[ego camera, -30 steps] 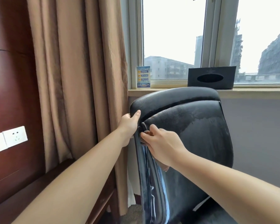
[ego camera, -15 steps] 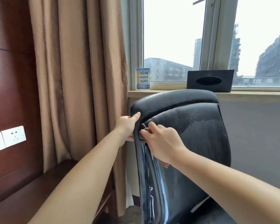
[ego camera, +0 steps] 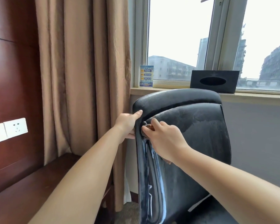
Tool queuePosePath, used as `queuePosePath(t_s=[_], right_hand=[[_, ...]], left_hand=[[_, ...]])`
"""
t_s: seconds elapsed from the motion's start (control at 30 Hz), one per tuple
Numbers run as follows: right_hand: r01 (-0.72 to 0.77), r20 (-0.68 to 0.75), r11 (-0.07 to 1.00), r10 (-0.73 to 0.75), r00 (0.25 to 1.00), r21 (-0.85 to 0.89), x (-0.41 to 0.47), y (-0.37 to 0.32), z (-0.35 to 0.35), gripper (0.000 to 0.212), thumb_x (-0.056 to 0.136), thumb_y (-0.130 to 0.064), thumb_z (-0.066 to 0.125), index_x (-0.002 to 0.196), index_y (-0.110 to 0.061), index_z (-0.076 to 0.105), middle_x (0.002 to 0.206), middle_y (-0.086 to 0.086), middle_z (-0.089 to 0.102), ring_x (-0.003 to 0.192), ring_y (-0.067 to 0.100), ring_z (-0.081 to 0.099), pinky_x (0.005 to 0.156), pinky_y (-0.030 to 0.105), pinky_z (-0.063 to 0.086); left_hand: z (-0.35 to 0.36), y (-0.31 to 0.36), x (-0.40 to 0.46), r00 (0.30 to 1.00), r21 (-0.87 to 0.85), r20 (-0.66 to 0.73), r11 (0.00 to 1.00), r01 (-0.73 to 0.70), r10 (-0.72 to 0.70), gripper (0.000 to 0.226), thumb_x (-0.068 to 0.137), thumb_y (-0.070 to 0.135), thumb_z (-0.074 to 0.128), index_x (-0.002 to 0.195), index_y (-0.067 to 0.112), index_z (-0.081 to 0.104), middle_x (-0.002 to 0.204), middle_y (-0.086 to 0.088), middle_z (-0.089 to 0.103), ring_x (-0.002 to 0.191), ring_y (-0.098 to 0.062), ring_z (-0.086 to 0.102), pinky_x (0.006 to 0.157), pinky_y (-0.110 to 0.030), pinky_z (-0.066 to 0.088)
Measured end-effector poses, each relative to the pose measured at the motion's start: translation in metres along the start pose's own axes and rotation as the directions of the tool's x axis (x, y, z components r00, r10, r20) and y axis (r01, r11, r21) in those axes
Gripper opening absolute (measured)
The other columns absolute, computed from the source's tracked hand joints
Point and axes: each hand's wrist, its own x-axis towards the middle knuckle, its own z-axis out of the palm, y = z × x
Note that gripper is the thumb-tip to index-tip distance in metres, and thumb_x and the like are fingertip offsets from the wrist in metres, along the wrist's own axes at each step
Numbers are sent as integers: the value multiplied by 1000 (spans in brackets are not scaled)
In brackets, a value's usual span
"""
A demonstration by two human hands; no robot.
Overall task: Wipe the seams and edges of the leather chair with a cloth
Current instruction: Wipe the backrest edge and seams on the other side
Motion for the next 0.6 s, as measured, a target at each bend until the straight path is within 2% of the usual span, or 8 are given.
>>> queuePosePath(t_s=[0.2,0.3,0.5,0.6], right_hand=[[2,-29,1000,-2,1000,17,-9,-4,6,41,46,-16,79,86,-17,69,71,3,53,42,18,42,40,22,16],[-39,-54,999,40,998,18,4,-2,4,46,48,-14,78,93,-17,70,76,5,56,46,19,45,40,22,18],[95,0,996,-95,996,-4,-9,3,10,44,50,-21,80,93,-22,70,72,2,53,44,17,43,39,21,19],[82,6,997,-82,997,-10,-1,11,5,39,49,-20,82,86,-25,70,75,3,55,46,18,45,40,22,20]], left_hand=[[-1,1,-2,1000,-19,23,1000,-4,4,45,91,47,61,109,6,65,97,-14,73,87,-32,71,71,-40,60],[0,1,-2,1000,-38,16,999,-1,1,44,91,46,62,109,7,65,98,-14,73,85,-32,72,66,-38,61],[-1,0,-1,999,-43,34,999,-8,9,45,91,46,61,110,5,65,93,-13,73,82,-31,71,67,-38,60],[0,-1,0,999,-36,27,999,-30,31,44,91,46,61,108,6,65,86,-9,72,76,-29,70,68,-38,60]])
